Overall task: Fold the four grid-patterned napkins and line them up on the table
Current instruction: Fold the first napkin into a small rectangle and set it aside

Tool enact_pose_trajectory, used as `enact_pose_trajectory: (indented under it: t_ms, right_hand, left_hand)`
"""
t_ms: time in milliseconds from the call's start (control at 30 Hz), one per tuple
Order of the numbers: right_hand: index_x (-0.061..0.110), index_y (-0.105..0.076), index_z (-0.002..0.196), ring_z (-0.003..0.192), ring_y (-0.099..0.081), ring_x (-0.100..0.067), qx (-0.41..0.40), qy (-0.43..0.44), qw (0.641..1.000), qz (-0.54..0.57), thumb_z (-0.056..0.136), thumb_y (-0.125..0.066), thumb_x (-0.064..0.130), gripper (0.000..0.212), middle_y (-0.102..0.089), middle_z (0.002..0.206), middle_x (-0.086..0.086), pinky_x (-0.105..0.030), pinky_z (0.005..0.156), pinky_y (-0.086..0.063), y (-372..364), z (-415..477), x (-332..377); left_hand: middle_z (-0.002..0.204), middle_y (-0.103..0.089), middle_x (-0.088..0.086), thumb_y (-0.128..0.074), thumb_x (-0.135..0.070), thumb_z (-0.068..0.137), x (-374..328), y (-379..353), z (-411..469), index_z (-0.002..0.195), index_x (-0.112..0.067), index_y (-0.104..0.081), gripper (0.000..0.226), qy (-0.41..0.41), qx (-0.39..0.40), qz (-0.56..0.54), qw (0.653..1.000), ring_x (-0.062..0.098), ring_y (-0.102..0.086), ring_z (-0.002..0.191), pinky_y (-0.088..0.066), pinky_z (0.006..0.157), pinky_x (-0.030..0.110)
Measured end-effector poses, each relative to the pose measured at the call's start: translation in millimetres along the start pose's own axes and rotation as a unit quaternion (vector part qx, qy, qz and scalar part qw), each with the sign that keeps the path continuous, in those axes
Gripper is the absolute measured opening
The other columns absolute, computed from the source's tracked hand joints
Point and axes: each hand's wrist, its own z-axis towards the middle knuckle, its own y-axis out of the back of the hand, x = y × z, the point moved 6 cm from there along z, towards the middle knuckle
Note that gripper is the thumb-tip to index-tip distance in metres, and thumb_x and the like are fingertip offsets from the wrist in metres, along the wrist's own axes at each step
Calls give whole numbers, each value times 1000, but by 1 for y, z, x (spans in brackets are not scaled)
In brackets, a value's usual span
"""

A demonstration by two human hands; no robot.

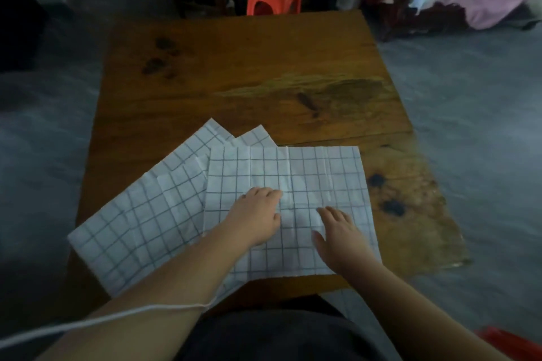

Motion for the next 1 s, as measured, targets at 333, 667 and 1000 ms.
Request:
enact_pose_trajectory:
  t_ms: [333, 667, 1000]
  right_hand:
    - [26, -35, 154, 149, -25, -18, 38, -14, 999, 1, 99, -49, 27, 56, -27, 163, 8, -39, 118, -34, -59, -24, -44]
    - [29, -39, 150, 155, -17, -20, -12, -13, 1000, 2, 98, -50, 26, 53, -25, 166, 5, -43, 123, -22, -23, 11, -112]
    - [29, -40, 149, 146, -29, -21, 14, 86, 994, -59, 98, -48, 28, 52, -35, 159, 5, -46, 117, -28, 14, 45, -151]
  left_hand:
    - [163, -26, 6, -35, -23, 104, 6, -69, -2, 154, -22, -35, 50, -84, 107, 81, 987, 28, -20, 149, -26, 119, 46]
    - [169, 3, 7, -37, -23, 105, -41, -97, 28, 160, -28, -17, 59, -65, 103, 83, 989, 30, 3, 154, -7, 123, 48]
    - [169, -6, -2, -43, -21, 103, -78, -95, 58, 157, -29, -28, 57, 38, -2, -17, 999, 20, 4, 155, 0, 123, 39]
